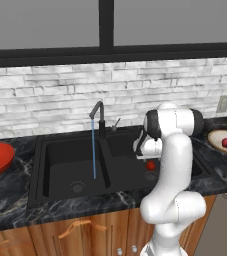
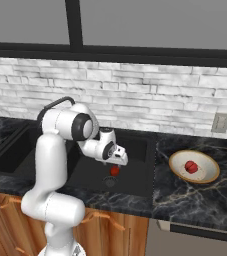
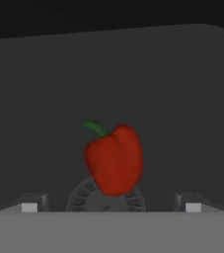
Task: Pick the bell peppers from the sink and place them in one bowl. Place the eggplant in the other bowl. Then turn off the sink faucet.
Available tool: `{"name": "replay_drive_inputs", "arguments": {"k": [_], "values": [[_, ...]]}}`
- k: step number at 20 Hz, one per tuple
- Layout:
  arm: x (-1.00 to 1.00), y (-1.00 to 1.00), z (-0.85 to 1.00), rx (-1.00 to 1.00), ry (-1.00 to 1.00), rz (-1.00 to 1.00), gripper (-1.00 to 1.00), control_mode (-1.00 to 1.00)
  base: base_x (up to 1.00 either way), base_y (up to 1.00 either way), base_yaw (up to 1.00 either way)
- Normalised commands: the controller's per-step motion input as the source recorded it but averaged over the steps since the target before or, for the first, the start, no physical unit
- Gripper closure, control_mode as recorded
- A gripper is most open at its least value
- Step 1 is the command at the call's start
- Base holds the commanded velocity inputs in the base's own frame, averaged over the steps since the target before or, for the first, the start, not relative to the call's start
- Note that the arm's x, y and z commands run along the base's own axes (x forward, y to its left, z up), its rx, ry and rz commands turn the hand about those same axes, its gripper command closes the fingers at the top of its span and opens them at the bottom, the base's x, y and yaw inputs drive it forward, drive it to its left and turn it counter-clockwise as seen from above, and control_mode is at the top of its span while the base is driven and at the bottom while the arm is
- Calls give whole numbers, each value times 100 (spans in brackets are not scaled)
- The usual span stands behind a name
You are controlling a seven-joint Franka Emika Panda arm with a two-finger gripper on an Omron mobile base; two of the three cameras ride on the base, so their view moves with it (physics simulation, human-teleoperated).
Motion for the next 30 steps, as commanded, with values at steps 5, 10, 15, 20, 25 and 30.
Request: {"name": "replay_drive_inputs", "arguments": {"k": [5, 10, 15, 20, 25, 30], "values": [[6, -6, -32, 0, 0, 0, -100, -100, 0, 0, 0], [14, -6, -25, 0, 0, 0, -100, -100, 0, 0, 0], [12, -1, -27, 0, 0, 1, -100, -100, 0, 0, 0], [5, 0, -31, 0, 0, 2, 100, -100, 0, 0, 0], [-4, 0, -13, 0, -1, 0, 100, -100, 0, 0, 0], [-32, 2, 41, 0, -11, 0, 100, -100, 0, 0, 0]]}}
